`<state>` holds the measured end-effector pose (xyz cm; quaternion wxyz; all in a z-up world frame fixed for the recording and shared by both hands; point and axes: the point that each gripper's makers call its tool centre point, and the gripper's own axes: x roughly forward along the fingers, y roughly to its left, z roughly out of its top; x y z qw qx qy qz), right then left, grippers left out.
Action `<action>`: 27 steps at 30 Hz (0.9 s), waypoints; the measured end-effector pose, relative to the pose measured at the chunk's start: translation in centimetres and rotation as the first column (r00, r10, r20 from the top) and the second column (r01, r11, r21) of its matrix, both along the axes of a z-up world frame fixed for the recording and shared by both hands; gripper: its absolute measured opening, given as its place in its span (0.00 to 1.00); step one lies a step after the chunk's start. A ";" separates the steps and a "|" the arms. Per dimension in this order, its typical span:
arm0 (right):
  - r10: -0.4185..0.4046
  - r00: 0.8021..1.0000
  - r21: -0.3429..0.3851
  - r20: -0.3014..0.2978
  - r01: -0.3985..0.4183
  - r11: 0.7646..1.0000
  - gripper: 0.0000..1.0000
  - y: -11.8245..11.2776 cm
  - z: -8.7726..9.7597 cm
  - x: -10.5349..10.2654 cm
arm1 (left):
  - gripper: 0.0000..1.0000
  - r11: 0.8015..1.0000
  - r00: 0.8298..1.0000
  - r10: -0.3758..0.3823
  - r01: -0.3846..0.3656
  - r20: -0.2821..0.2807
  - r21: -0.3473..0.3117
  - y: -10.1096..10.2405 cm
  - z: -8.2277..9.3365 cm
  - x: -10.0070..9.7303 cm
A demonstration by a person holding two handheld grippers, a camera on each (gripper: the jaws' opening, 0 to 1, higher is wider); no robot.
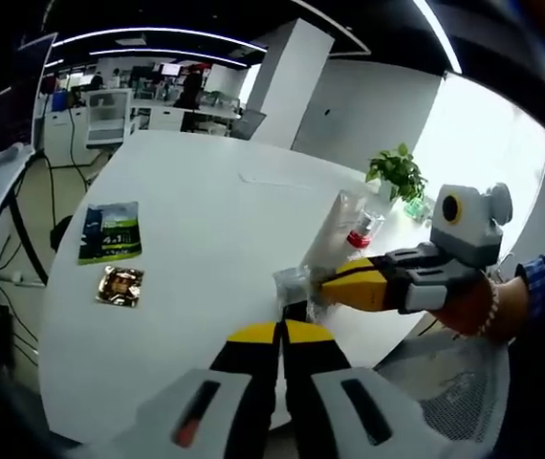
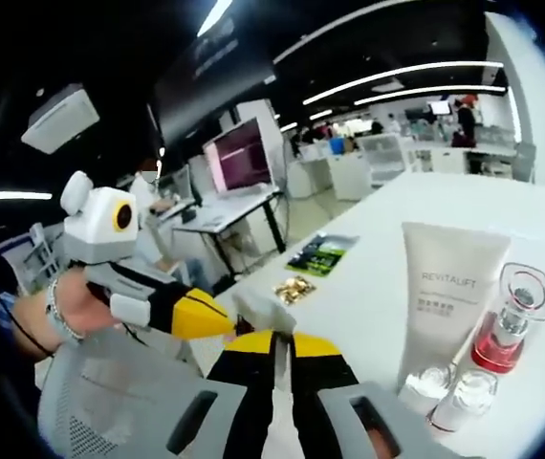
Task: Arrange the skincare products in the storage area until every visible bottle or jar stands upright without overlapping.
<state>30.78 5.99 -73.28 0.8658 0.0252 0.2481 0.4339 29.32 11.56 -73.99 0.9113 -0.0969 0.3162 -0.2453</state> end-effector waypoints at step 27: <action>0.260 0.964 -0.141 -0.049 -0.265 0.954 0.00 -1.2 0.0 -5.7 | 0.00 0.988 0.982 0.128 -0.138 -0.137 -0.066 1.7 -1.2 3.7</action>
